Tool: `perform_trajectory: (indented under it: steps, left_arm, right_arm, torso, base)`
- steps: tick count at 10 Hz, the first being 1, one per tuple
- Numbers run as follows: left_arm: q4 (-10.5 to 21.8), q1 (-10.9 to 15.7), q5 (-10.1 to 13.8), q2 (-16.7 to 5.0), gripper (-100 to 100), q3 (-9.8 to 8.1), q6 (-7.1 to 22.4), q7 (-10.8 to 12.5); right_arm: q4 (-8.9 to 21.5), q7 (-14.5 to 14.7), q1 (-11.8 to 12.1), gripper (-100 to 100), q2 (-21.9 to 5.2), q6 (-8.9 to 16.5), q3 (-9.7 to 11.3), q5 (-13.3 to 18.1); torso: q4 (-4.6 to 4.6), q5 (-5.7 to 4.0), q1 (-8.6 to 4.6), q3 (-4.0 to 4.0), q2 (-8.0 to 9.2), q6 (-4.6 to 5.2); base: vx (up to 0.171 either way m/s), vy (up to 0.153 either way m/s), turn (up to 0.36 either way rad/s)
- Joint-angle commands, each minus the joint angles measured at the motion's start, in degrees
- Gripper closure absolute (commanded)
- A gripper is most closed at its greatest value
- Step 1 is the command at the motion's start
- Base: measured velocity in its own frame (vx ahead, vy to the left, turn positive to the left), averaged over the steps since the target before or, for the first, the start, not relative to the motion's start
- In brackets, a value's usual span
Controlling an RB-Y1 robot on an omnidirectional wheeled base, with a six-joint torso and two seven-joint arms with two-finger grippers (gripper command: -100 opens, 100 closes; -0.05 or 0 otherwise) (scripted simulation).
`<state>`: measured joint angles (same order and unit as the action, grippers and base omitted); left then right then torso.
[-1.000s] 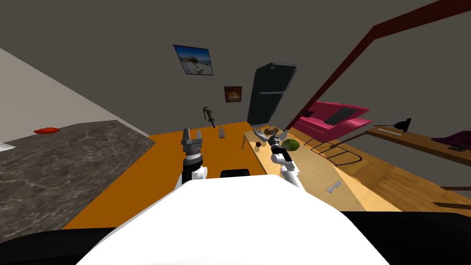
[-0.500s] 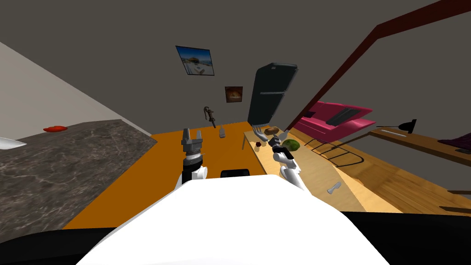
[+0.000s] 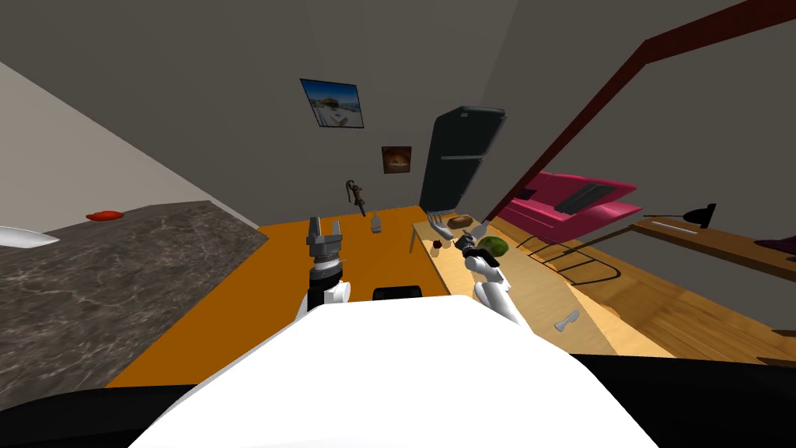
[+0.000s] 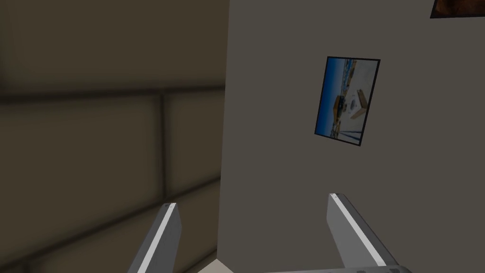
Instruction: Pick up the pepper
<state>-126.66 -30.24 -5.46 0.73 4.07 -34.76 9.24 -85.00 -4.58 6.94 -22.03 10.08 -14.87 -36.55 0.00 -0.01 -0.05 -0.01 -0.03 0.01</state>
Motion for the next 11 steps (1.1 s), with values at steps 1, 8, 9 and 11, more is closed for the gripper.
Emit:
perform_trajectory:
  steps: [1,8,9,11]
  left_arm:
    - [0.0,0.0,0.0,0.0,0,0.0,0.0,0.0]
    - [0.0,0.0,0.0,0.0,0,0.0,0.0,0.0]
    - [0.0,0.0,0.0,0.0,0,0.0,0.0,0.0]
    - [0.0,0.0,0.0,0.0,0,0.0,0.0,0.0]
  right_arm:
    - [2.9,-1.2,-1.6,-100,-1.0,2.9,-1.0,-2.9]
    - [14.3,-4.6,-5.5,-100,-3.1,11.6,-4.2,-12.1]
    - [15.9,-5.8,-6.9,-100,-3.7,13.9,-5.2,-13.6]
    - [19.2,-7.0,-8.2,-100,-4.2,16.6,-6.3,-17.5]
  torso:
    - [0.0,0.0,0.0,0.0,0.0,0.0]
    - [-0.01,0.0,-0.02,-0.03,-0.06,-0.01]
    - [-0.01,0.0,-0.01,-0.03,-0.06,0.0]
    - [-0.01,-0.01,-0.02,-0.04,-0.06,0.01]
  base:
    - [0.009,-0.014,0.041]
    - [0.014,-0.015,0.034]
    - [0.022,-0.018,0.039]
    - [0.02,-0.017,0.033]
